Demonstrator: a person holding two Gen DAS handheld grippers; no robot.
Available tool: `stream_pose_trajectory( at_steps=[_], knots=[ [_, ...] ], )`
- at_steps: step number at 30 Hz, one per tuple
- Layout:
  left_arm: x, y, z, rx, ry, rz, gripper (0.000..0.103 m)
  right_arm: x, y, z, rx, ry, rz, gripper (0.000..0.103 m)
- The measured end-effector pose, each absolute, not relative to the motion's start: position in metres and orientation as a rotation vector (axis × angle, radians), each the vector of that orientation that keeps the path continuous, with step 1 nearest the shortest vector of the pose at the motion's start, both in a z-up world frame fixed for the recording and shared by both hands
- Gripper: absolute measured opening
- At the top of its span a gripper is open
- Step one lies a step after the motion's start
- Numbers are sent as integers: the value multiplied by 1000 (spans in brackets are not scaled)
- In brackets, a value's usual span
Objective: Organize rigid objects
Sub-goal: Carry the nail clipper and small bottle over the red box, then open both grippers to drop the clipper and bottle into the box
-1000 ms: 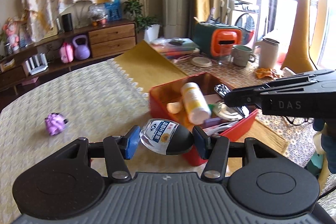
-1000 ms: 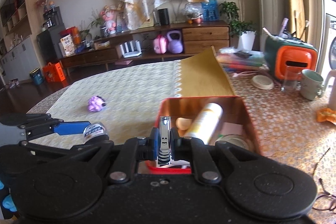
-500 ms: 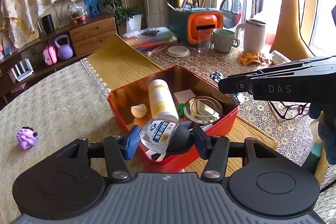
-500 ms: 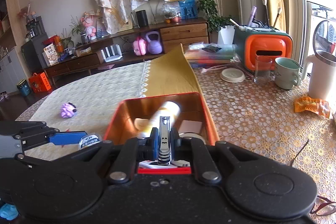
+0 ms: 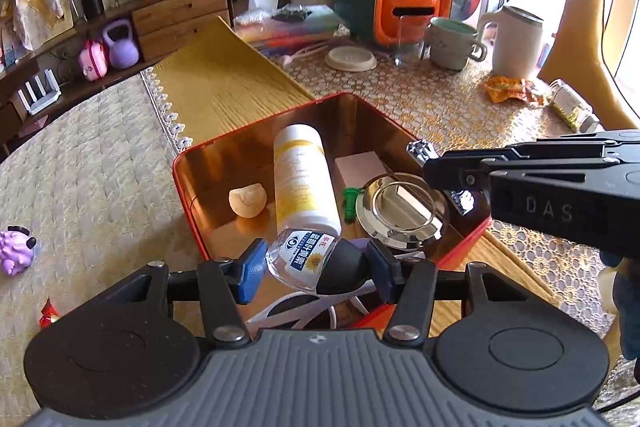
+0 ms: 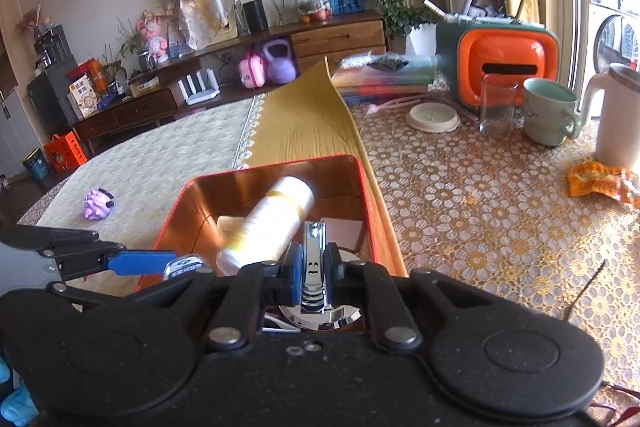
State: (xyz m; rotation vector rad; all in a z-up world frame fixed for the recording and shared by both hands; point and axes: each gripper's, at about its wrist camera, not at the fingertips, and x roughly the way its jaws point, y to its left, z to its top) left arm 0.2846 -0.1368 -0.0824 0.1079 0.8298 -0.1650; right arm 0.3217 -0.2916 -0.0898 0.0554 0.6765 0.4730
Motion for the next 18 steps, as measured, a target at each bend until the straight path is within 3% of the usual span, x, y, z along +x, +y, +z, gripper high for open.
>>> stream_pose_trajectory(
  at_steps=[18],
  knots=[
    [307,-136,-106,86,903,-149,54,339,-281,-116,-12,755,487,11]
  ],
)
